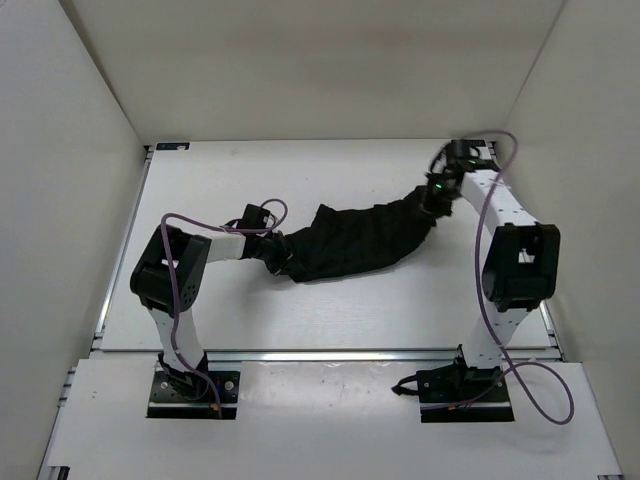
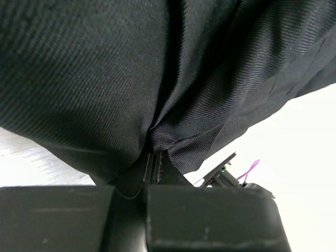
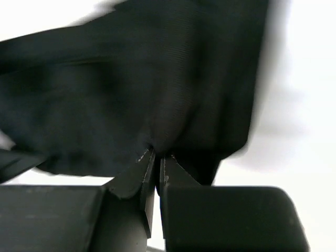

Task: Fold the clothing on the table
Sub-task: Fold the skirt

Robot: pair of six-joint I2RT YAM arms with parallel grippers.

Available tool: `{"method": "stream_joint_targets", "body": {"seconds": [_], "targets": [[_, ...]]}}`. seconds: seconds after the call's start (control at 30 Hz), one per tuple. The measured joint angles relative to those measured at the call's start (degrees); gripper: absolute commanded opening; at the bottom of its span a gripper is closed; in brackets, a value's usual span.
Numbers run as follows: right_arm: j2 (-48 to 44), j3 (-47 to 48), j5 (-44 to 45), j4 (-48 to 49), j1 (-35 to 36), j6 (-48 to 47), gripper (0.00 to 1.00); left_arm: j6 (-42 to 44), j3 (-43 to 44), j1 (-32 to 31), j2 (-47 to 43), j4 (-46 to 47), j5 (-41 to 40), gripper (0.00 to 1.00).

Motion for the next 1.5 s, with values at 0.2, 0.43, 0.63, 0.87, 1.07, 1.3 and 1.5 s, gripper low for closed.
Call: {"method": "stream_joint_targets", "body": {"seconds": [0.2, 0.43, 0.63, 0.87, 1.07, 1.3, 1.5], "targets": [[0.6, 13.9, 3.8, 0.7, 28.3, -1.2, 0.0, -1.4, 0.0, 0.7, 0.1, 0.3, 0.1, 0.06], [10.5, 16.9, 1.5, 4.2, 47.2, -0.8, 0.0, -1.1, -0.3, 2.9, 0.1, 1.0, 0.2, 0.12], [18.4, 15.4, 1.8, 4.4, 47.1, -0.1, 0.0, -0.6, -1.8, 4.4, 0.0, 2.0, 2.2, 0.15], [18.2, 15.5, 4.4, 4.6, 47.2, 3.6, 0.0, 0.2, -4.6, 5.3, -2.0, 3.1, 2.4, 0.01], [14.0, 13.5, 7.4, 3.9, 43.4, 6.7, 0.0, 0.5, -5.3, 6.1, -2.3, 2.8, 3.4, 0.09], [14.0, 15.0, 9.5, 2.8, 43.0, 6.9, 0.0, 0.6, -5.3, 6.1, -2.5, 2.1, 3.4, 0.14], [15.1, 17.0, 4.1, 3.4, 45.8, 4.3, 0.06, 0.8, -5.3, 6.2, -2.6, 1.2, 3.7, 0.24]]}}
